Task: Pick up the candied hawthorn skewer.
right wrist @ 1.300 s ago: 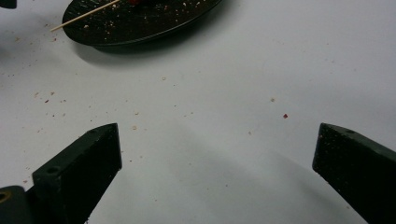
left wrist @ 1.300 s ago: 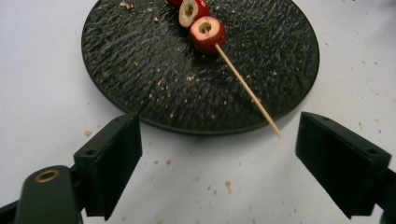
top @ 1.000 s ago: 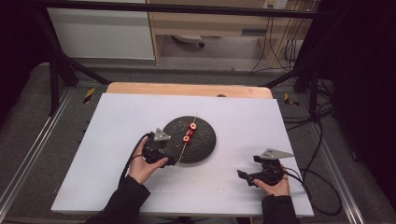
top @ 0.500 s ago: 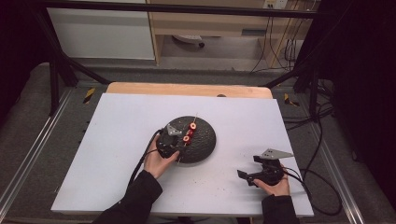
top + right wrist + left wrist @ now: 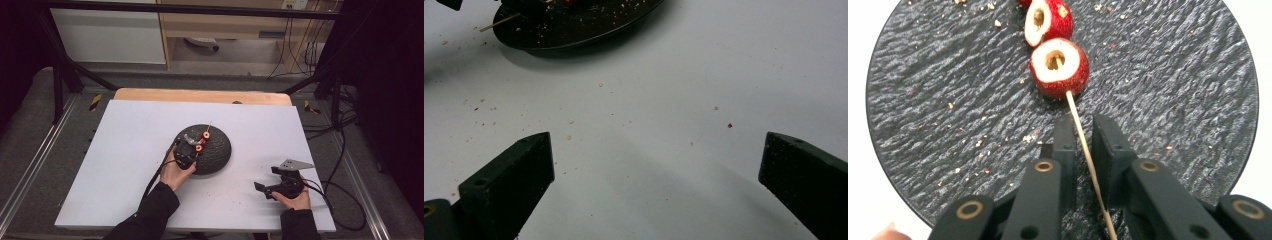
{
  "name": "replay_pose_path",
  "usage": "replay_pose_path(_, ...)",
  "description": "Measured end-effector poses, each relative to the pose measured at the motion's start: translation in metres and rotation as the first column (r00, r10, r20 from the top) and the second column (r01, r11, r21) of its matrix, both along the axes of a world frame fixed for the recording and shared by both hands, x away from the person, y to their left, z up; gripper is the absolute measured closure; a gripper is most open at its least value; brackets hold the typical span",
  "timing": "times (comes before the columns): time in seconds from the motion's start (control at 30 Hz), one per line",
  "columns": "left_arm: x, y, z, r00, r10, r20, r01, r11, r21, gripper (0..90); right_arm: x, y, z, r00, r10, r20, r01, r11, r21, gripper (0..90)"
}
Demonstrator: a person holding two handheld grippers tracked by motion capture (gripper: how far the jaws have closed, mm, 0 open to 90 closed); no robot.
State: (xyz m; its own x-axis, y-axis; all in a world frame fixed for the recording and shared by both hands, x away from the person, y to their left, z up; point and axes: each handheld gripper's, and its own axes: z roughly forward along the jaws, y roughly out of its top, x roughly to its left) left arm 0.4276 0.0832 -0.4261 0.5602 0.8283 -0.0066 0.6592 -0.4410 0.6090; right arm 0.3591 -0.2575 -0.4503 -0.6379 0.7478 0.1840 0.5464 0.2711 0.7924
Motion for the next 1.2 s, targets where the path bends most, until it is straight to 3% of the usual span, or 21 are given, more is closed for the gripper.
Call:
replay_pose_path(0.23, -0.001, 0.0, 0.0, 0.9994, 0.035, 0.001, -0.035, 0.9993, 0.009, 86.3, 0.0, 0.0, 0.0, 1.0, 0.001, -0.001, -0.001, 1.0, 0.0, 2.1)
replay_pose_path(0.5, -0.004, 0.006, 0.001, 0.9993, 0.038, 0.0, -0.038, 0.9989, -0.027, 87.8, 0.0, 0.0, 0.0, 1.0, 0.002, -0.004, -0.002, 1.0, -0.004, 2.2)
replay_pose_path(0.73, -0.01, 0.016, 0.005, 0.9987, 0.017, 0.049, -0.014, 0.9974, -0.07, 88.1, 0.0, 0.0, 0.0, 1.0, 0.0, -0.003, 0.0, 1.0, -0.003, 2.4)
replay_pose_path(0.87, -0.017, 0.026, 0.01, 0.9973, 0.009, 0.073, 0.0, 0.9916, -0.129, 88.1, 0.0, 0.001, 0.0, 1.0, -0.003, -0.001, 0.003, 1.0, 0.003, 2.5)
replay_pose_path(1.2, -0.045, 0.06, 0.013, 0.9866, -0.029, 0.161, 0.06, 0.9786, -0.197, 88.1, -0.001, 0.007, 0.002, 1.0, 0.004, -0.007, -0.003, 1.0, 0.029, 1.8)
